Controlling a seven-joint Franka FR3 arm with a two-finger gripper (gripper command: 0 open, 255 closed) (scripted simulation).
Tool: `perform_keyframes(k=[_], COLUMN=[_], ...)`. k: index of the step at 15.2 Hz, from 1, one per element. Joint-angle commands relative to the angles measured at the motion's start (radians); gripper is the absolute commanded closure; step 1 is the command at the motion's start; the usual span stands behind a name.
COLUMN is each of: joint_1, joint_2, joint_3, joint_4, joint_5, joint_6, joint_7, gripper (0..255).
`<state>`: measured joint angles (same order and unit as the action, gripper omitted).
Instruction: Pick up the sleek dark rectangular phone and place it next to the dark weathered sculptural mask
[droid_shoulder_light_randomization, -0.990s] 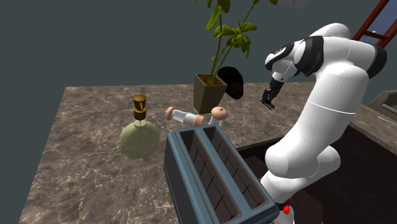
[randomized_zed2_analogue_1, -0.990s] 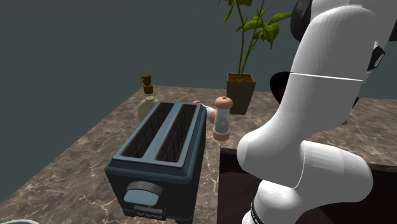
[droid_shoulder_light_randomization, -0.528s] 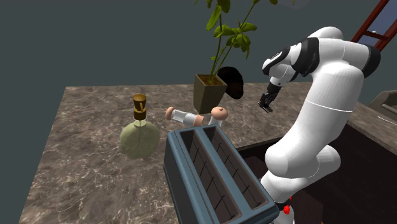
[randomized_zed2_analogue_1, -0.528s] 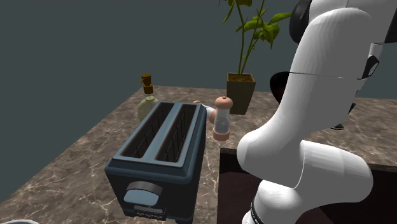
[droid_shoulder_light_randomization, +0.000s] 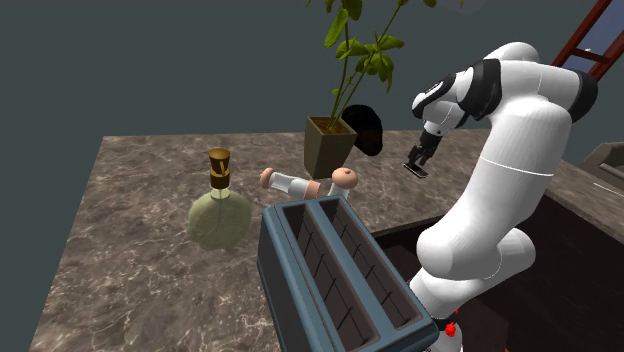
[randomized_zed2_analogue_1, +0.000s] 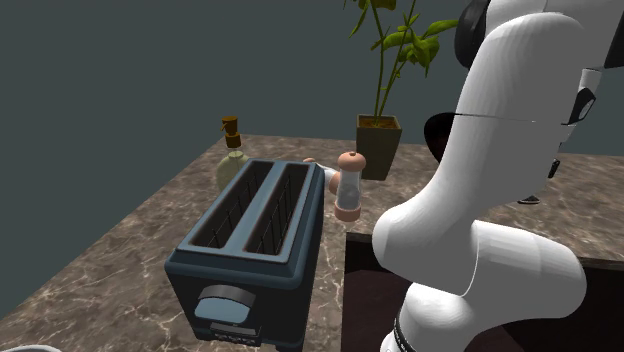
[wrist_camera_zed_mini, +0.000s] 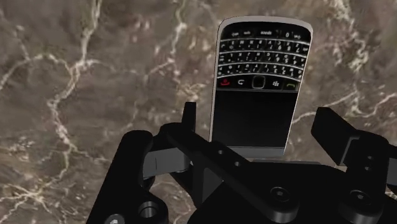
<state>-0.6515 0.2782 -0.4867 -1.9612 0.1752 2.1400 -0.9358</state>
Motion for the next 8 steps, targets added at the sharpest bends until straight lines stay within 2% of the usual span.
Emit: perform_keyframes(k=[1,3,7,8], joint_1=[0.0,0.0,0.007,0.007], joint_2=[0.0,0.0,-0.052,-0.052], joint_3=[0.0,0.0,-0.012,-0.012], joint_4=[0.0,0.0,0.069,0.069], joint_5=[0.0,0.0,-0.035,-0.035], joint_6=[0.0,0.0,-0.114,-0.114], joint_7=[0.0,0.0,0.023,0.023], gripper=[0,0,0,0])
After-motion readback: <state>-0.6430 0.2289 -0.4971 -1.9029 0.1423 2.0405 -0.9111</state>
